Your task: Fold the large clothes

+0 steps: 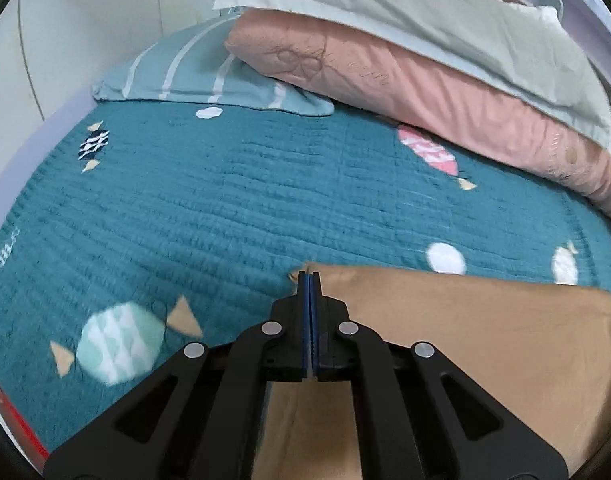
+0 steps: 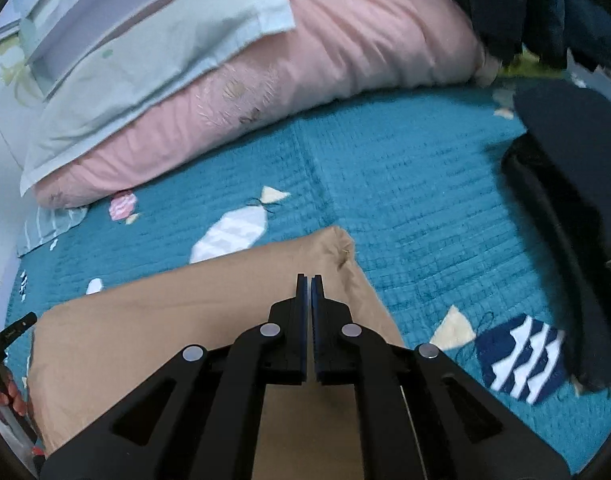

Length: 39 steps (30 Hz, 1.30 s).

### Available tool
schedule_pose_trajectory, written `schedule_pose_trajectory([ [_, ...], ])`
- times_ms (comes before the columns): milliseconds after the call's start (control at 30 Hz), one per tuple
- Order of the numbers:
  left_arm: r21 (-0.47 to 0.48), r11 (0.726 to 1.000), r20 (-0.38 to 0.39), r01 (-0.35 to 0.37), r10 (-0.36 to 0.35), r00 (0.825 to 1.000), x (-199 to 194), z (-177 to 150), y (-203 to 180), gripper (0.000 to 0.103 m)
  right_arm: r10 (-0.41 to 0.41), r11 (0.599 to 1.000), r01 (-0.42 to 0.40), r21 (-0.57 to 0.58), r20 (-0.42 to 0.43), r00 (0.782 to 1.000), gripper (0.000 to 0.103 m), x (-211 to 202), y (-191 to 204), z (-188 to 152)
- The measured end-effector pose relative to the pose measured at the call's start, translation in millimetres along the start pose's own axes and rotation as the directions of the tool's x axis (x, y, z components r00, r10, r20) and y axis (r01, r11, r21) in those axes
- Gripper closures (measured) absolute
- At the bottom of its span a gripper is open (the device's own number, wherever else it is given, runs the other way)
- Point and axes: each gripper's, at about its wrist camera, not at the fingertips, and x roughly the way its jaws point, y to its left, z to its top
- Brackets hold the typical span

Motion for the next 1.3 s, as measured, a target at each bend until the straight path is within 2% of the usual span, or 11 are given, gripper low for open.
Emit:
schedule_pose_trajectory([
  [167,0.048,0.991,0.026,0.126,-0.128,0.991,-30.2,-21.9,-53.8,0.1,0.162,0.985,-0.161,-0.053,0.002,0.987,0.101,-8.4,66.8,-17.7],
  [300,0.031,0.952,0.007,0.304,-0.305,0.952,-30.4,-48.8,-102.6,0.1,0.281,0.958,-0.285,-0.03,-0.096,0.955,0.101,12.8,106.1,-44.0],
  [367,0.058,0.94,-0.01,0.337,-0.337,0.941,-21.9,-64.8,-123.9,0.1,0.282,0.955,-0.291,-0.053,-0.133,0.95,0.101,26.0,115.5,-59.3],
  [467,0.128,0.945,-0.002,0.301,-0.304,0.953,-6.2,-87.6,-136.9,0.101,0.268,0.951,-0.285,-0.119,-0.141,0.953,0.103,36.3,110.0,-76.2],
  [600,0.138,0.903,-0.014,0.407,-0.409,0.913,-6.1,-85.6,-118.2,0.101,0.291,0.943,-0.305,-0.134,-0.114,0.95,0.103,29.6,75.8,-64.9],
  [667,0.194,0.891,0.002,0.41,-0.418,0.908,-9.7,-85.7,-104.2,0.101,0.269,0.948,-0.281,-0.151,-0.094,0.959,0.103,24.6,55.0,-60.0],
  [733,0.214,0.889,0.005,0.404,-0.414,0.91,-13.5,-85.8,-92.6,0.101,0.199,0.959,-0.208,-0.191,-0.064,0.978,0.103,16.8,32.1,-55.1],
  [867,0.234,0.949,0.053,0.211,-0.229,0.972,-16.2,-83.2,-55.4,0.101,0.058,0.992,-0.061,-0.111,-0.03,0.998,0.103,0.2,-30.1,-43.3],
  [1033,0.117,0.983,0.04,0.139,-0.145,0.989,-21.2,-76.7,2.0,0.101,-0.184,0.982,0.185,0.027,-0.036,0.982,0.1,-26.4,-95.5,-35.4],
  [1200,0.076,0.997,0.044,-0.005,0.002,0.999,-45.4,-76.3,21.8,0.1,-0.213,0.975,0.209,0.072,0.063,0.975,0.098,-77.2,-100.6,-32.9],
  [1300,0.025,0.999,0.049,0.019,-0.021,0.999,-66.5,-79.3,27.8,0.1,-0.216,0.976,0.21,0.056,0.142,0.966,0.098,-97.0,-70.7,-34.3],
])
